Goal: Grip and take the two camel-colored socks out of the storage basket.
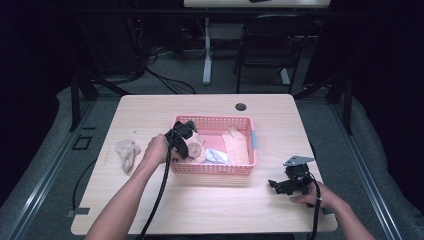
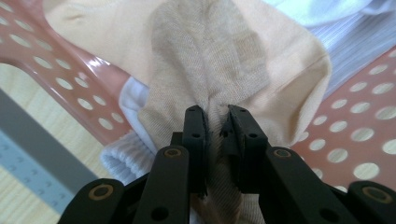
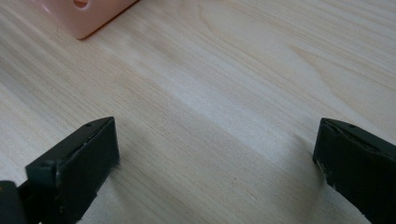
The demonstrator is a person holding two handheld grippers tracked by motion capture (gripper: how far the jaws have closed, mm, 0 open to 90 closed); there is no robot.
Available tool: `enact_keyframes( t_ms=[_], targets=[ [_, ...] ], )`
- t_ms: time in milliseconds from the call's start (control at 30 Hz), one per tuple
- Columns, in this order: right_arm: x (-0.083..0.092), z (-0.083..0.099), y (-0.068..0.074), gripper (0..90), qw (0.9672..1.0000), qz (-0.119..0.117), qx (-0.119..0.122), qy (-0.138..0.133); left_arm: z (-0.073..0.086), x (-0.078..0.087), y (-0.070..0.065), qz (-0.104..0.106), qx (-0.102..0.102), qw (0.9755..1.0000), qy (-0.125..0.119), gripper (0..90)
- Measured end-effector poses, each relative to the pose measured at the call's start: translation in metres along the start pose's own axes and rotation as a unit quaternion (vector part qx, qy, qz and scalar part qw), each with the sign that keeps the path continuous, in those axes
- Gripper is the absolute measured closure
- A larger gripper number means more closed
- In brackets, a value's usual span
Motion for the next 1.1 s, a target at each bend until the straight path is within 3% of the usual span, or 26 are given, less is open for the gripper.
enact_keyframes(
  t_ms=[300,533,733,1100],
  targets=[
    [0.0,0.0,0.0,0.0,1.0,-0.001,0.001,0.0,0.0,0.019,0.004,-0.011,0.002,0.9995,-0.028,76.8],
    [0.0,0.0,0.0,0.0,1.0,-0.002,-0.001,-0.002,-0.001,0.027,0.005,0.005,0.0,0.9995,-0.03,76.9],
    [0.0,0.0,0.0,0.0,1.0,-0.001,0.001,0.0,-0.002,0.041,0.005,0.013,-0.003,0.9987,-0.049,76.9],
    [0.0,0.0,0.0,0.0,1.0,-0.001,0.001,0.0,0.003,0.066,0.009,0.003,-0.001,0.9977,-0.068,76.9]
  ],
)
Point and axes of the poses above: each handheld gripper's, and its own axes: x roughly backward along the jaws, z roughly out of its underside, y roughly to its left, the point moved 5 cm from there along -x, roughly forward along the jaws, and after that the axes turned 11 degrees about y, right-handed, at the moved point
